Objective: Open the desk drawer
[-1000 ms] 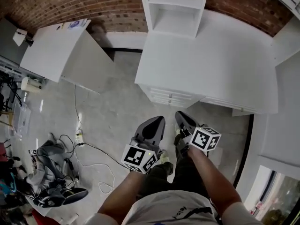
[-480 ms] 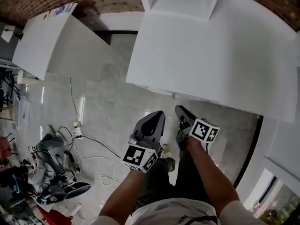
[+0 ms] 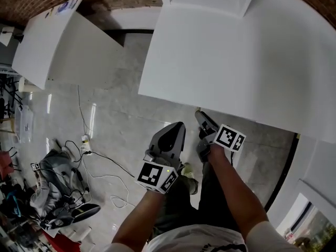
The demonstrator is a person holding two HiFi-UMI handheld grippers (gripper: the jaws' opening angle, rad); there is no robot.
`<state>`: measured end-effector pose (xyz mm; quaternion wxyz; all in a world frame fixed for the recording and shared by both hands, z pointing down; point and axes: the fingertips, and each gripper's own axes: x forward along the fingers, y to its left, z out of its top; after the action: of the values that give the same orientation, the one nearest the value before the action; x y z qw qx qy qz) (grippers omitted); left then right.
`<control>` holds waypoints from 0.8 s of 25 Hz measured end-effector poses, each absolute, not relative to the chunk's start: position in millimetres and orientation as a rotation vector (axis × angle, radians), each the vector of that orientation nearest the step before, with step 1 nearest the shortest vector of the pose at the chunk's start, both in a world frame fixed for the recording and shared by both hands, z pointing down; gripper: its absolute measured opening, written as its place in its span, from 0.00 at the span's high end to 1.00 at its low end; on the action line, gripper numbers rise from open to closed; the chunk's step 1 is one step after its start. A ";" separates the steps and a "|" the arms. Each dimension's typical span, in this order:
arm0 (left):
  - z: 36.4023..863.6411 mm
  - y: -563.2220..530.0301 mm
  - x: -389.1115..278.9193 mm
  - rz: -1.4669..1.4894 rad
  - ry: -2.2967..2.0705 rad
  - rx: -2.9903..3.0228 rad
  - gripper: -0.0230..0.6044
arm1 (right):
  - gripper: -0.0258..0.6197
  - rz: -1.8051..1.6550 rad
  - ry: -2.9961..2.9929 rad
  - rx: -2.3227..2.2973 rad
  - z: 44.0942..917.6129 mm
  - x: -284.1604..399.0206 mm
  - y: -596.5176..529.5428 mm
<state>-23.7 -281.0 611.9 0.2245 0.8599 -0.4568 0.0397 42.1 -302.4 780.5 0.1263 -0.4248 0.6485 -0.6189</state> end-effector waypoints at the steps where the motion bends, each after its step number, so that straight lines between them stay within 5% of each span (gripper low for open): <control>1: 613.4 -282.9 -24.8 0.109 -1.262 2.372 0.94 | 0.79 -1.807 1.886 -1.233 782.2 39.8 -305.2; 20: 615.1 -249.2 -35.9 0.103 -1.259 2.350 0.94 | 0.84 -1.800 1.889 -1.287 787.1 29.0 -277.8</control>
<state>-35.9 -249.2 615.1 0.2347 0.8562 -0.4587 0.0374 29.0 -277.8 787.1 0.1157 -0.4395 0.6449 -0.6145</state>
